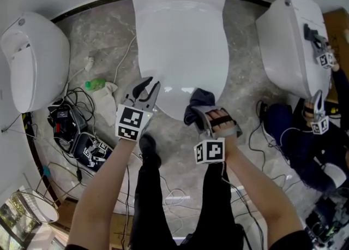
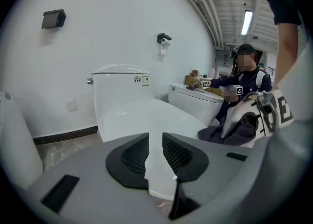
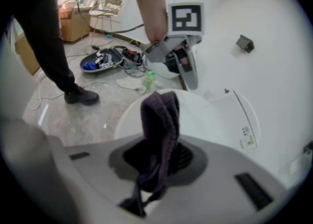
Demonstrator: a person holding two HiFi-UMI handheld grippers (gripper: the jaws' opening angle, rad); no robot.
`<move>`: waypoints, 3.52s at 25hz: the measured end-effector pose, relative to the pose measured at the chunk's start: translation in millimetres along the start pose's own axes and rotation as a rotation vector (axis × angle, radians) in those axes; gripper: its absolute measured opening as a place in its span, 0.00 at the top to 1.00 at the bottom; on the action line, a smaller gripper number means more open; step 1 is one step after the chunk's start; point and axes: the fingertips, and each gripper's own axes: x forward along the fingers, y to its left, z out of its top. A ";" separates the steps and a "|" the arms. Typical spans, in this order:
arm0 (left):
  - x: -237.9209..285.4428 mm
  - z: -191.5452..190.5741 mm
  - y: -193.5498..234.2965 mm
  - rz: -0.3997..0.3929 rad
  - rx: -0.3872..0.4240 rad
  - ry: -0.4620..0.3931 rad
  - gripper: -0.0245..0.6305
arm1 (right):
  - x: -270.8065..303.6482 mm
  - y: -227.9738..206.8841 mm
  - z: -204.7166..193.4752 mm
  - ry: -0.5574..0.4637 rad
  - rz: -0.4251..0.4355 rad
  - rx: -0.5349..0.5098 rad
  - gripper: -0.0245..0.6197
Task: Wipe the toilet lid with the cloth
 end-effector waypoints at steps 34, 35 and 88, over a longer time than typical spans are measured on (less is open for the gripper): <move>-19.8 -22.2 56.7 0.027 -0.072 0.017 0.82 | 183.6 -263.3 35.8 0.130 -0.117 -0.109 0.82; -18.3 -21.3 55.6 0.026 -0.073 0.016 0.82 | 182.5 -257.8 35.0 0.131 -0.112 -0.110 0.82; -17.8 -8.5 8.5 0.015 -0.027 -0.010 0.82 | 53.6 25.6 63.2 0.027 0.086 -0.072 0.82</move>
